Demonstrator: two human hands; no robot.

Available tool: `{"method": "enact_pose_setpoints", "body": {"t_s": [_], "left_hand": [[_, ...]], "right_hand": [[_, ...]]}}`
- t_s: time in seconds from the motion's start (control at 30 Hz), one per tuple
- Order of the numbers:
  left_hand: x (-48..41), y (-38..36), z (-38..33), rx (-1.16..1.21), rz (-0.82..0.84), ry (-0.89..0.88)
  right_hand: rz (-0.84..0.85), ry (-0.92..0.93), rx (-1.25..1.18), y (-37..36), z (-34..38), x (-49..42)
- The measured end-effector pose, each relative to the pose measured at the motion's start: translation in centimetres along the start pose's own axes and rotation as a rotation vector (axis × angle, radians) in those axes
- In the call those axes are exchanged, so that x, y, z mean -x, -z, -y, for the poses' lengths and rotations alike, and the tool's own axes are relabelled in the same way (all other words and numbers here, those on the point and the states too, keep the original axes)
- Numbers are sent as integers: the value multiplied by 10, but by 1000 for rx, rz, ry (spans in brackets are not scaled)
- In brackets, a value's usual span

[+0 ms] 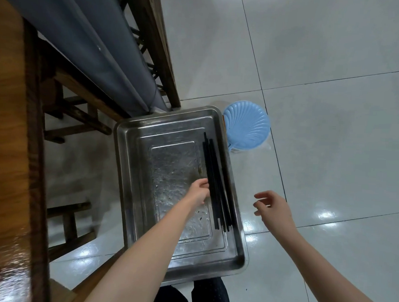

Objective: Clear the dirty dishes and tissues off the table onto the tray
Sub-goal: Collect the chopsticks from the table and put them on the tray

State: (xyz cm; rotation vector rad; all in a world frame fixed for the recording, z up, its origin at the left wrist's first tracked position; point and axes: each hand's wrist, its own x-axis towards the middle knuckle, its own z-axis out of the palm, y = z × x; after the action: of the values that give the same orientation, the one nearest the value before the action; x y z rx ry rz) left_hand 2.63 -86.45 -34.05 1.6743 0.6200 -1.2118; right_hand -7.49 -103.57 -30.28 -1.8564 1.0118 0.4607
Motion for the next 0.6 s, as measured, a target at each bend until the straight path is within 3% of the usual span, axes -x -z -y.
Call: {"method": "enact_pose_setpoints", "body": {"t_s": [0.3, 0.6], "left_hand": [[79, 50, -19, 4, -1, -160], [196, 128, -49, 131, -80, -298]], "right_hand": [[33, 59, 16, -1, 56, 34], [153, 266, 115, 24, 149, 104]]}}
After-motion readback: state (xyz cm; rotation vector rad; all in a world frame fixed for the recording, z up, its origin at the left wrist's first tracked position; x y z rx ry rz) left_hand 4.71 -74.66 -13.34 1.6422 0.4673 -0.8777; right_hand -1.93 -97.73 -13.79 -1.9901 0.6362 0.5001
